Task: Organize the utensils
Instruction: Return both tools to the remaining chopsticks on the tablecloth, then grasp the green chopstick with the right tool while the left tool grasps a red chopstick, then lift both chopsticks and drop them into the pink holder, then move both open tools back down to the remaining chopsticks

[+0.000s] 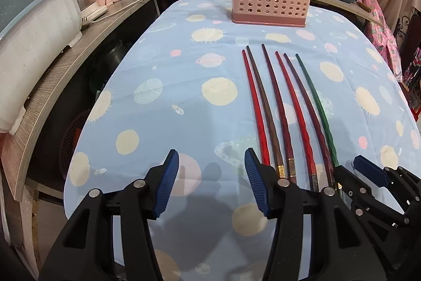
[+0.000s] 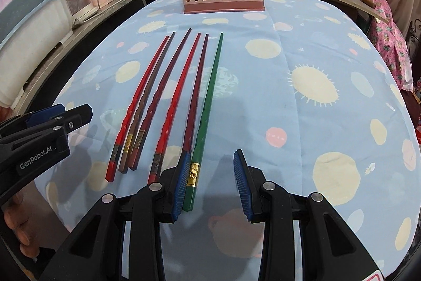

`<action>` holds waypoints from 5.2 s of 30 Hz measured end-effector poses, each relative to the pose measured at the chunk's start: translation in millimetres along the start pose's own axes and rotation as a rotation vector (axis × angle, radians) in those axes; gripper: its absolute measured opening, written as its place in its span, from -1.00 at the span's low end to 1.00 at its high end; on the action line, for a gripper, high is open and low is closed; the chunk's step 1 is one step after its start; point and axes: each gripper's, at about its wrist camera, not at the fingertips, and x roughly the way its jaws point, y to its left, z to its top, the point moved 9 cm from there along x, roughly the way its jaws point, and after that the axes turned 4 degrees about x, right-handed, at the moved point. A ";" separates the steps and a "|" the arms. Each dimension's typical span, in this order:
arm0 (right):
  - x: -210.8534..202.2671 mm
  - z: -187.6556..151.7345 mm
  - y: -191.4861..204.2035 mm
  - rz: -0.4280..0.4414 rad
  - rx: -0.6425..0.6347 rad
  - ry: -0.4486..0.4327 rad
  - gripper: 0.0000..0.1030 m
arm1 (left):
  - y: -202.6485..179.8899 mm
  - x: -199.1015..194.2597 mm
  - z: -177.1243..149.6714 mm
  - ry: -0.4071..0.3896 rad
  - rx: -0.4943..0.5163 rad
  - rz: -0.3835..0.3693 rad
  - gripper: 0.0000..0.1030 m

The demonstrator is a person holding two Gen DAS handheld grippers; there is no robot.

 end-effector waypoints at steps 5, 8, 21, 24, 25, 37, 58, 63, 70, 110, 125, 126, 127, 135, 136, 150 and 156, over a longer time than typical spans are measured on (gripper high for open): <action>0.1 0.3 -1.7 -0.013 -0.011 -0.006 -0.38 | -1.7 3.0 -2.8 0.010 0.000 -0.005 -0.04; 3.1 -4.1 -3.5 -0.027 -0.018 0.009 -0.45 | -2.3 3.6 -3.8 0.013 0.003 -0.010 -0.04; -3.6 -9.8 -23.1 -0.039 0.031 -0.003 -0.87 | -13.2 6.8 -17.0 0.042 0.005 -0.066 0.05; -5.3 -12.2 -24.7 -0.042 0.034 -0.004 -0.87 | -18.4 6.7 -20.4 0.047 0.009 -0.083 0.06; -5.7 -12.8 -24.8 -0.043 0.034 -0.004 -0.87 | -19.7 6.4 -20.9 0.047 0.010 -0.088 0.06; -5.9 -13.8 -25.1 -0.042 0.034 -0.005 -0.87 | -28.7 14.6 -28.3 0.067 0.018 -0.107 0.07; -13.9 -10.2 -26.8 -0.022 0.050 -0.010 -0.87 | -25.4 7.3 -26.6 0.070 -0.001 -0.156 -0.86; -31.4 4.0 -27.8 -0.011 0.056 -0.050 -0.87 | -17.1 -10.2 -13.6 0.036 -0.016 -0.157 -0.86; -67.1 41.9 -31.3 0.011 0.074 -0.146 -0.87 | 0.9 -41.2 21.6 -0.045 -0.048 -0.151 -0.86; -159.2 382.7 -10.0 0.206 0.107 -0.635 -0.87 | 35.7 -159.4 390.5 -0.582 -0.148 -0.203 -0.87; -55.7 416.4 -26.1 0.152 0.126 -0.526 -0.87 | 24.5 -52.0 410.0 -0.482 -0.159 -0.186 -0.87; -49.7 414.4 -26.0 0.149 0.125 -0.515 -0.87 | 23.1 -45.0 407.2 -0.468 -0.161 -0.186 -0.87; -44.3 412.0 -26.6 0.147 0.124 -0.505 -0.87 | 22.1 -39.2 405.2 -0.455 -0.161 -0.187 -0.87; -27.4 403.4 -30.5 0.127 0.118 -0.469 -0.71 | 17.7 -21.3 392.0 -0.421 -0.157 -0.166 -0.45; -28.5 402.4 -31.0 0.125 0.118 -0.471 -0.61 | 18.3 -21.8 390.2 -0.425 -0.159 -0.159 -0.35; -66.1 372.6 -24.4 0.132 0.101 -0.496 -0.40 | 16.9 -42.3 350.7 -0.429 -0.126 -0.077 -0.03; -83.5 341.6 -14.0 0.122 0.069 -0.491 -0.31 | 17.3 -52.5 323.0 -0.412 -0.121 -0.061 -0.02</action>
